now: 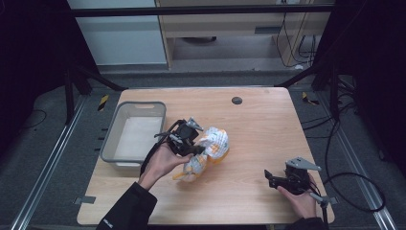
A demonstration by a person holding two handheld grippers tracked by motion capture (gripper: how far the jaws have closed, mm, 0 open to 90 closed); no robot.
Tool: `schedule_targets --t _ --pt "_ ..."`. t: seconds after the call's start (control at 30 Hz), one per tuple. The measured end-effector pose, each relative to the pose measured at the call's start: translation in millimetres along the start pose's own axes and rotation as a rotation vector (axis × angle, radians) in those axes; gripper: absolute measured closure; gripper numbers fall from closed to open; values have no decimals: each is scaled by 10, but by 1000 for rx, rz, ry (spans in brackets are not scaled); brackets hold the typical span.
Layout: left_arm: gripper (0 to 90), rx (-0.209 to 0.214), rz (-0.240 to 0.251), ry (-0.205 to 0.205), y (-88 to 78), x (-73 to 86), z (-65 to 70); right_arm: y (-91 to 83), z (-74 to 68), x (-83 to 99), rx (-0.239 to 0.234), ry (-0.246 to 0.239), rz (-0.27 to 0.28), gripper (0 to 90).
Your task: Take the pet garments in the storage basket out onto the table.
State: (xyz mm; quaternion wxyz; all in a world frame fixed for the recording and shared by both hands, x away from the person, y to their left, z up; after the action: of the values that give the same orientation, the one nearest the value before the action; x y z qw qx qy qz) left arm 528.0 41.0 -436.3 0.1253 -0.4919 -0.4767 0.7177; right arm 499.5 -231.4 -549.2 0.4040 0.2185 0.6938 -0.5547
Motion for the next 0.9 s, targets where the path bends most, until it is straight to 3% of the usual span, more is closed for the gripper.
schedule_targets --t 0.9 --pt "819 57 -46 12 434 128 195 2 0 2 2 -4 -1 102"
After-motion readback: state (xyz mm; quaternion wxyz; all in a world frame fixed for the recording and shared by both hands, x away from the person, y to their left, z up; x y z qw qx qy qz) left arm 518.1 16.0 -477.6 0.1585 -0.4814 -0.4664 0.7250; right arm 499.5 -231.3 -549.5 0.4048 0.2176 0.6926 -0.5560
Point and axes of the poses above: each handheld gripper's, and its own axes: y roughly forward along the jaws, x roughly out of its underside, z roughly to its right, the point moved 10 cm from there along y, roughly forward along the jaws, and after that the axes turned 1 degree about x, right-handed, at the moved point
